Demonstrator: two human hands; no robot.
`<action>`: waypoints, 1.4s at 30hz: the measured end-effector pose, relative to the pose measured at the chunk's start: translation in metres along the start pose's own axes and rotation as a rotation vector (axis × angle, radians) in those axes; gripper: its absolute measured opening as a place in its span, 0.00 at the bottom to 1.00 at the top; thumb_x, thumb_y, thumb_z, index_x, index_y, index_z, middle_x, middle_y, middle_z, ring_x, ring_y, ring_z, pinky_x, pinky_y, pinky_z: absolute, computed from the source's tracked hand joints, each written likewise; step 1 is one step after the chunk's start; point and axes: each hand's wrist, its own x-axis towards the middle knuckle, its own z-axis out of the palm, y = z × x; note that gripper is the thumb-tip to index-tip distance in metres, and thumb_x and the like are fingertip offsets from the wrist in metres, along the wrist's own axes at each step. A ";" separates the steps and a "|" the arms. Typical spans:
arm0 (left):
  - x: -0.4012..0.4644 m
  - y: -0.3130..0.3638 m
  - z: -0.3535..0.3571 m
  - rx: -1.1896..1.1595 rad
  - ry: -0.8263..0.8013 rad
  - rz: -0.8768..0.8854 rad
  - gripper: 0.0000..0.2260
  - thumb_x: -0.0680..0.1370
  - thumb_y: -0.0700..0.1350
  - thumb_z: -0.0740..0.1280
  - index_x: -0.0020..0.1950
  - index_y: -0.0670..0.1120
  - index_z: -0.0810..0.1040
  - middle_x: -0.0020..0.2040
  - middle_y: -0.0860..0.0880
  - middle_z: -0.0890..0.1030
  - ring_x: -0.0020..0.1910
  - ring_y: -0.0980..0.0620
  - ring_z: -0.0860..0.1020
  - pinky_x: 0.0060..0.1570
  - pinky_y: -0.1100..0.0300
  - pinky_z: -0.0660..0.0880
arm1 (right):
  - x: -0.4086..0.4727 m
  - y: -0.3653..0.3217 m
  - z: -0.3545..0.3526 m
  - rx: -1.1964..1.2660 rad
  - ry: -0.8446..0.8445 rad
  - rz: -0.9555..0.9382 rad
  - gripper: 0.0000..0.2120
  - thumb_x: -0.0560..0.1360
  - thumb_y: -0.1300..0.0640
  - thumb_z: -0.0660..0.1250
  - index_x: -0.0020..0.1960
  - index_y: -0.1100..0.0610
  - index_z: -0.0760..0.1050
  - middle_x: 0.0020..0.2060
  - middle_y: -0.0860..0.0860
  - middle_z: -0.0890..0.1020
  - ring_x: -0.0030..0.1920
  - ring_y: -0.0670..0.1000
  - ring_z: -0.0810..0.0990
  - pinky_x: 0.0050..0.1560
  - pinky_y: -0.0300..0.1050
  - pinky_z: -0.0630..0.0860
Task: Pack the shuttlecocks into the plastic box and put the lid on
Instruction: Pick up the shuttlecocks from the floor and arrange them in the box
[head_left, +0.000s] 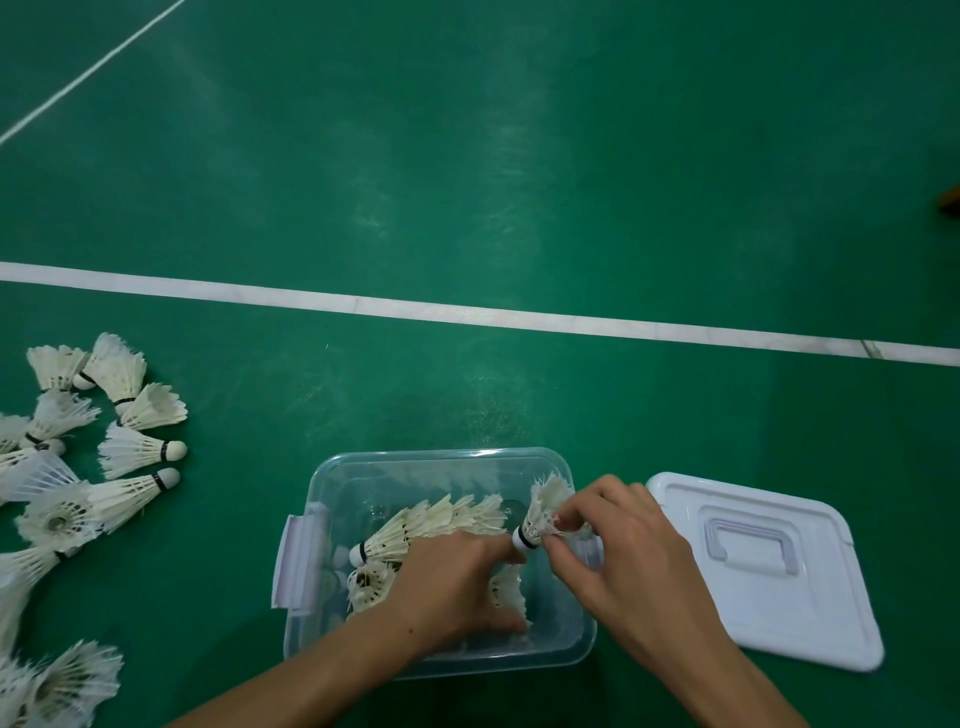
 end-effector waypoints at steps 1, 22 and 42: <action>0.003 0.001 0.003 0.034 -0.013 0.008 0.34 0.67 0.69 0.74 0.71 0.63 0.71 0.56 0.56 0.85 0.52 0.53 0.82 0.50 0.54 0.80 | -0.001 0.000 0.000 -0.004 0.004 0.012 0.06 0.76 0.44 0.73 0.46 0.42 0.76 0.44 0.38 0.74 0.47 0.44 0.71 0.40 0.37 0.70; -0.017 -0.027 -0.033 -0.097 0.052 0.026 0.28 0.73 0.60 0.77 0.70 0.58 0.72 0.64 0.60 0.80 0.60 0.60 0.78 0.62 0.61 0.76 | -0.008 -0.020 0.004 0.029 -0.147 0.053 0.08 0.79 0.44 0.70 0.44 0.42 0.72 0.42 0.39 0.74 0.44 0.39 0.73 0.40 0.32 0.66; -0.015 -0.032 -0.020 0.160 0.113 0.203 0.27 0.74 0.66 0.70 0.70 0.59 0.71 0.57 0.53 0.84 0.52 0.50 0.82 0.50 0.55 0.76 | 0.006 -0.030 0.018 -0.037 -0.510 0.195 0.11 0.79 0.46 0.72 0.50 0.54 0.81 0.48 0.50 0.82 0.44 0.50 0.82 0.47 0.45 0.81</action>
